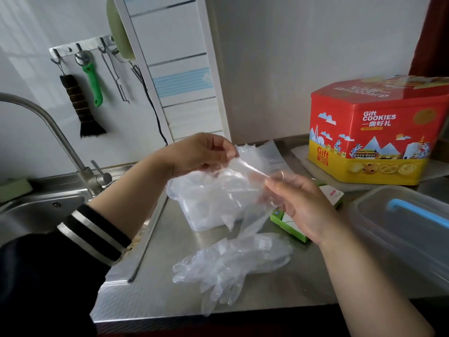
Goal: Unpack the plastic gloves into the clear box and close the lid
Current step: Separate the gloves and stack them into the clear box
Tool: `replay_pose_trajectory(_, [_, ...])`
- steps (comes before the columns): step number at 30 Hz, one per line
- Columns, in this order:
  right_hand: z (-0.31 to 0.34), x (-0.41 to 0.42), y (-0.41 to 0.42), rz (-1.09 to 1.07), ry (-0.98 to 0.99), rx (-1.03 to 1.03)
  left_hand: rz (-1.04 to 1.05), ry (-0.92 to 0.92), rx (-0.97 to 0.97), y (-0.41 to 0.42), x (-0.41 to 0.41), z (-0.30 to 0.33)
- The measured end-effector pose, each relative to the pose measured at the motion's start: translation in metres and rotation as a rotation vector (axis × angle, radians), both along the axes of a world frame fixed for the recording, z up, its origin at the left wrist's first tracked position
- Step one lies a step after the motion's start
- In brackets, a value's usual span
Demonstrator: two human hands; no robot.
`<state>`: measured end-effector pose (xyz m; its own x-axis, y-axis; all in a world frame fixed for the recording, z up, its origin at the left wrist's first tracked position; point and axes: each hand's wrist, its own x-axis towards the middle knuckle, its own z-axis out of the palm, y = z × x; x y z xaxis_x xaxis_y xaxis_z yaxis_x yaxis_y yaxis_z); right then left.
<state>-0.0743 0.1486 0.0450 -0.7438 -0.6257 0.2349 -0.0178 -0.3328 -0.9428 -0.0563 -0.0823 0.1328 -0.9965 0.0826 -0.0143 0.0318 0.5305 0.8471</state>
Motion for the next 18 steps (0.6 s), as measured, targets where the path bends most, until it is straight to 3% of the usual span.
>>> replay_pose_trajectory(6, [-0.009,-0.024,-0.022,-0.261,-0.049,0.029,0.275,0.222,-0.258,-0.016,-0.023,0.011])
replay_pose_trajectory(10, [-0.043,-0.024,-0.023,-0.335,-0.014,0.157,0.312,0.225,-0.403,-0.035,-0.045,0.010])
replay_pose_trajectory(14, [-0.071,-0.018,-0.027,-0.328,0.067,0.205,0.306,0.207,-0.570,-0.050,-0.066,-0.001])
replay_pose_trajectory(18, [-0.085,-0.019,-0.028,-0.381,0.290,0.305,0.299,0.238,-0.667,-0.060,-0.081,-0.008])
